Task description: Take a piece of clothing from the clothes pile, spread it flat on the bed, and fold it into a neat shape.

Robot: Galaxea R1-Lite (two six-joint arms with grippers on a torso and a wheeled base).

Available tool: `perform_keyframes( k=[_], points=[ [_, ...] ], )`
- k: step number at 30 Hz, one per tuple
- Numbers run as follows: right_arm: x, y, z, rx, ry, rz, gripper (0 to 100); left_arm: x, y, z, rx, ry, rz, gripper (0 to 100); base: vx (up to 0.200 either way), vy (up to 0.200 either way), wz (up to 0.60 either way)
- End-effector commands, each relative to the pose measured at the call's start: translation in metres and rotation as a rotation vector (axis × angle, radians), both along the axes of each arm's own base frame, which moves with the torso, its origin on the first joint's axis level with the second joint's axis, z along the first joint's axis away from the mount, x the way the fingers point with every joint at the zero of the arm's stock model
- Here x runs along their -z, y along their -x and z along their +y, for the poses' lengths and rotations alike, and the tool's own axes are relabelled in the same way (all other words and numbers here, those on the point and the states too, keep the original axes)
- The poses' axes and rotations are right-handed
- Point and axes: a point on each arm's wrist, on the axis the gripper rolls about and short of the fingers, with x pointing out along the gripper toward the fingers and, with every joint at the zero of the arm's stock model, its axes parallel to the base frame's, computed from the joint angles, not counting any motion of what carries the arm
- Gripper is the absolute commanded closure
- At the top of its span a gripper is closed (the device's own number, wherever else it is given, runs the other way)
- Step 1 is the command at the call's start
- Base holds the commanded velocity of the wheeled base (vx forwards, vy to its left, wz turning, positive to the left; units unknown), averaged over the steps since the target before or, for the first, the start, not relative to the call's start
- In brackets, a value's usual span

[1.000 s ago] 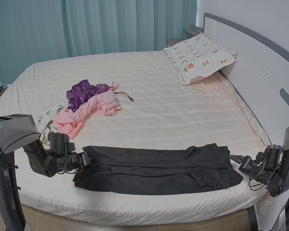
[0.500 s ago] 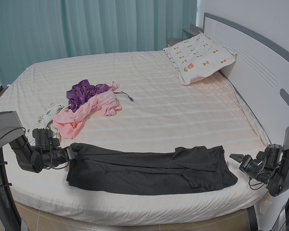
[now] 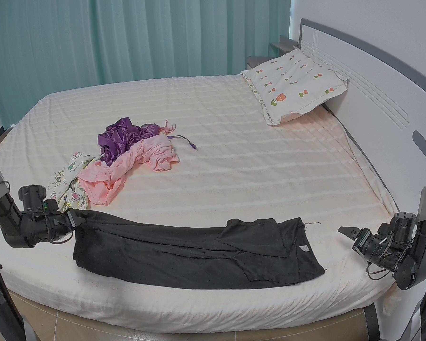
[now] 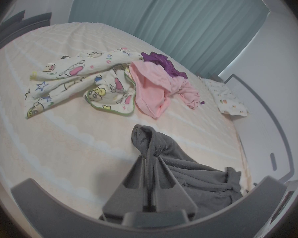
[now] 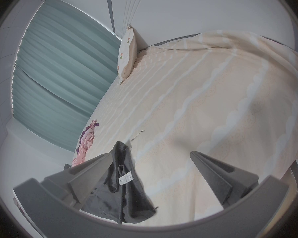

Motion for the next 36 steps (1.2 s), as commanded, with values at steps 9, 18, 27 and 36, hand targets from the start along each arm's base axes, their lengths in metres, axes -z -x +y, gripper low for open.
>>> perform_keyframes(
  k=[9, 18, 27, 36],
  points=[
    [0.0, 0.001, 0.001, -0.006, -0.001, -0.006, 0, -0.059, 0.045, 0.102, -0.224, 0.045, -0.095, 100, 0.0, 0.0, 0.0],
    [-0.001, 0.001, 0.001, -0.01, -0.001, -0.005, 0, -0.094, 0.052, 0.057, -0.145, 0.059, -0.059, 100, 0.0, 0.0, 0.0],
    [-0.001, 0.001, 0.001, -0.008, -0.002, -0.005, 0, -0.125, 0.058, -0.064, -0.017, 0.041, 0.041, 100, 0.0, 0.0, 0.0],
    [0.001, 0.001, 0.001, -0.009, -0.002, 0.0, 0, -0.137, 0.061, -0.179, 0.102, 0.042, 0.035, 100, 0.0, 0.0, 0.0]
  ],
)
